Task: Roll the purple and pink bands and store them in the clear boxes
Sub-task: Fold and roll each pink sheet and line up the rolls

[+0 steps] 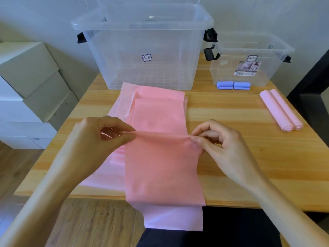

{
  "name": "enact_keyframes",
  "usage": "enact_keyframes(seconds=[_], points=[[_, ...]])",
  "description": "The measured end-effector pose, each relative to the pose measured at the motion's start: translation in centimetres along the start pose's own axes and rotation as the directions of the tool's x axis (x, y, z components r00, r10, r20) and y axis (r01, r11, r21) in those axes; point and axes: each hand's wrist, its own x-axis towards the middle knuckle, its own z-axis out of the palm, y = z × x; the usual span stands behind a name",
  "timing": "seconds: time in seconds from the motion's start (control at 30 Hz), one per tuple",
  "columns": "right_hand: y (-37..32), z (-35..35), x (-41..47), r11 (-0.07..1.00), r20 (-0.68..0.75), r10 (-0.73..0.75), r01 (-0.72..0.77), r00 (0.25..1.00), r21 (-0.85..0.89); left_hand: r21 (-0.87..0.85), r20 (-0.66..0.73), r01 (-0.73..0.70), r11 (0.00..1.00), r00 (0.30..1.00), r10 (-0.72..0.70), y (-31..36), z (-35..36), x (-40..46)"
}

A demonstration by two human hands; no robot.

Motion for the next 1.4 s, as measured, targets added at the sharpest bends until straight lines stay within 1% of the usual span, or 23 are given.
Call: enact_keyframes(seconds=[0.07, 0.1, 0.17, 0.2, 0.23, 0.27, 0.33, 0.43, 0.5, 0.53, 0.67, 0.8, 0.9, 1.0, 1.07, 1.23, 1.4], points=[[-0.7, -0.5, -0.2, 1.000, 0.018, 0.029, -0.029, 0.999, -0.001, -0.007, 0.047, -0.040, 0.999, 0.998, 0.041, 0.3, -0.9, -0.2], [-1.1, -0.9, -0.3, 0.999, 0.043, 0.042, -0.042, 0.998, 0.008, -0.034, 0.081, -0.039, 0.999, 0.996, 0.041, 0.4, -1.4, -0.2], [-1.9, -1.6, -0.2, 0.996, 0.096, 0.039, -0.046, 0.995, 0.072, -0.153, 0.192, 0.002, 0.988, 0.981, 0.028, 1.0, -2.1, -0.3], [-2.2, -1.8, -0.2, 0.992, 0.110, 0.034, -0.047, 0.993, 0.114, -0.220, 0.257, 0.017, 0.975, 0.966, 0.041, 1.3, -2.3, -0.4], [-2.4, -2.0, -0.1, 0.986, 0.111, 0.039, -0.056, 0.993, 0.156, -0.273, 0.294, 0.038, 0.961, 0.955, 0.046, 1.4, -2.5, -0.3], [-2.5, -2.0, 0.1, 0.980, 0.101, 0.049, -0.067, 0.994, 0.189, -0.295, 0.305, 0.047, 0.954, 0.951, 0.047, 1.5, -2.5, -0.1], [-1.9, -1.9, 0.7, 0.968, 0.077, 0.097, -0.112, 0.992, 0.224, -0.323, 0.277, 0.097, 0.942, 0.961, -0.004, 1.4, -2.0, 0.7], [-0.3, -1.5, 2.1, 0.949, 0.118, 0.195, -0.218, 0.974, 0.226, -0.348, 0.249, 0.210, 0.914, 0.960, -0.125, 0.5, -0.7, 2.7], [0.8, -1.1, 3.2, 0.944, 0.161, 0.245, -0.273, 0.956, 0.186, -0.322, 0.249, 0.259, 0.911, 0.951, -0.183, -0.7, 0.3, 4.1], [1.4, -0.9, 3.8, 0.945, 0.160, 0.257, -0.282, 0.953, 0.163, -0.305, 0.248, 0.274, 0.912, 0.948, -0.201, -1.3, 0.7, 4.7], [3.4, -0.1, 6.1, 0.969, 0.063, 0.240, -0.242, 0.969, 0.044, -0.269, 0.188, 0.282, 0.921, 0.953, -0.237, -2.8, 2.0, 6.6], [4.4, 0.5, 8.3, 0.980, -0.005, 0.195, -0.196, 0.981, -0.031, -0.219, 0.097, 0.199, 0.955, 0.979, -0.182, -3.4, 2.5, 8.3], [4.9, 0.9, 9.8, 0.981, -0.038, 0.152, -0.156, 0.988, -0.114, -0.124, 0.054, 0.133, 0.983, 0.990, -0.127, -4.0, 2.5, 9.6], [5.3, 1.2, 11.0, 0.977, -0.043, 0.133, -0.138, 0.990, -0.160, -0.011, 0.026, 0.108, 0.994, 0.994, -0.108, -5.0, 2.5, 10.8], [5.5, 1.4, 11.5, 0.972, -0.040, 0.132, -0.137, 0.991, -0.190, 0.049, 0.041, 0.089, 0.995, 0.995, -0.091, -5.3, 2.6, 11.4], [6.0, 1.7, 12.3, 0.960, -0.017, 0.115, -0.115, 0.993, -0.254, 0.115, 0.116, 0.041, 0.993, 0.992, -0.054, -5.7, 2.9, 12.3], [6.0, 1.9, 12.9, 0.935, 0.037, 0.095, -0.077, 0.995, -0.347, 0.191, 0.135, 0.005, 0.981, 0.990, -0.031, -5.9, 2.9, 12.8]])
